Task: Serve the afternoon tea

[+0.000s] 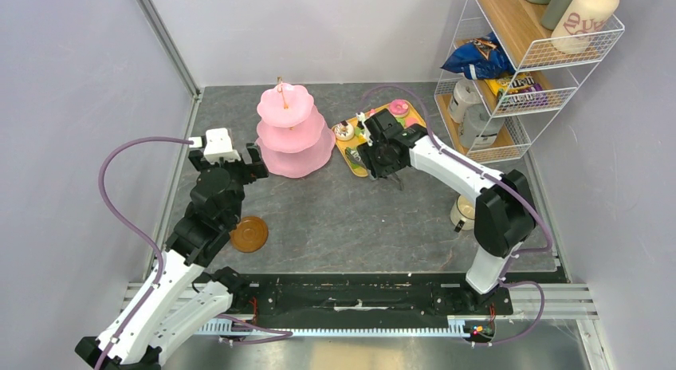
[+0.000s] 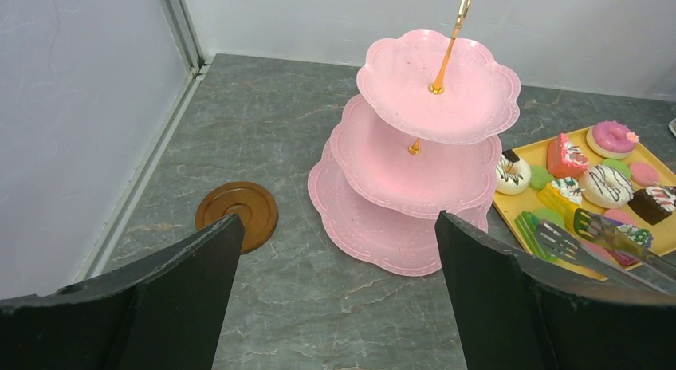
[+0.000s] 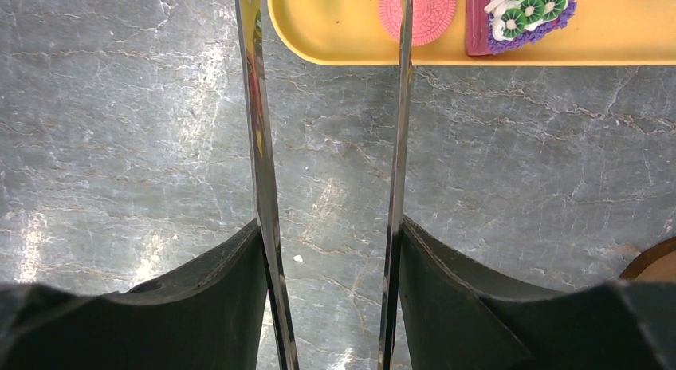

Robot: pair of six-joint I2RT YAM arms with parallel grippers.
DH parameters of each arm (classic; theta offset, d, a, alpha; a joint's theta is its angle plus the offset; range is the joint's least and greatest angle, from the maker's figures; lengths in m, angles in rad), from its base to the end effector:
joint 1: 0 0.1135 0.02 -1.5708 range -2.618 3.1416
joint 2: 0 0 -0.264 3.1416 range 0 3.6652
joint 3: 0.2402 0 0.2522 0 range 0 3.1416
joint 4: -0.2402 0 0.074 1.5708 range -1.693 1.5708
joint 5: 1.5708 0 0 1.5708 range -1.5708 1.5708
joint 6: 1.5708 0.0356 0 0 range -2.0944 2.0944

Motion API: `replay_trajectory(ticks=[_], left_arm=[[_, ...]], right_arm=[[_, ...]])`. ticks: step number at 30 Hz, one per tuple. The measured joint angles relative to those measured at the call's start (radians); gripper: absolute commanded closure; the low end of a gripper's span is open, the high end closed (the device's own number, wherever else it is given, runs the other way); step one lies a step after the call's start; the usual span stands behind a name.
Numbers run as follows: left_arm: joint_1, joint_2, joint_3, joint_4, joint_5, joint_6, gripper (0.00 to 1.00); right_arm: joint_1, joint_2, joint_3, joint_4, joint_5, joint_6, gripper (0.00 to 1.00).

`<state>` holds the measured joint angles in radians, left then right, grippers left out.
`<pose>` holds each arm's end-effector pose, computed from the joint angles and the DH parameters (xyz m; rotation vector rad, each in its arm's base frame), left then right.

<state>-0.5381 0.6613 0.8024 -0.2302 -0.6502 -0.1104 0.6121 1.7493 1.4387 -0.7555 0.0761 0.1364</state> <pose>0.1378 -0.0572 0.3604 -0.1397 1.6359 0.0441 0.3055 0.2112 0.2597 -0.5969 2.5722 0.1553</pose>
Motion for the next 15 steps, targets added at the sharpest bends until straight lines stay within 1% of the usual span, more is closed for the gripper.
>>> replay_trajectory(ticks=[4, 11, 15], left_arm=[[0.000, 0.002, -0.001, 0.000, 0.002, 0.000, 0.02], [0.000, 0.005, -0.002, 0.000, 0.005, 0.000, 0.02], [0.000, 0.006, -0.002, 0.000, 0.005, 0.000, 0.03]], right_arm=[[0.000, 0.019, 0.002, 0.003, -0.006, -0.007, 0.38], [0.000, 0.043, 0.004, 0.007, -0.009, -0.015, 0.42], [0.000, 0.055, 0.004, 0.006, -0.008, -0.023, 0.50]])
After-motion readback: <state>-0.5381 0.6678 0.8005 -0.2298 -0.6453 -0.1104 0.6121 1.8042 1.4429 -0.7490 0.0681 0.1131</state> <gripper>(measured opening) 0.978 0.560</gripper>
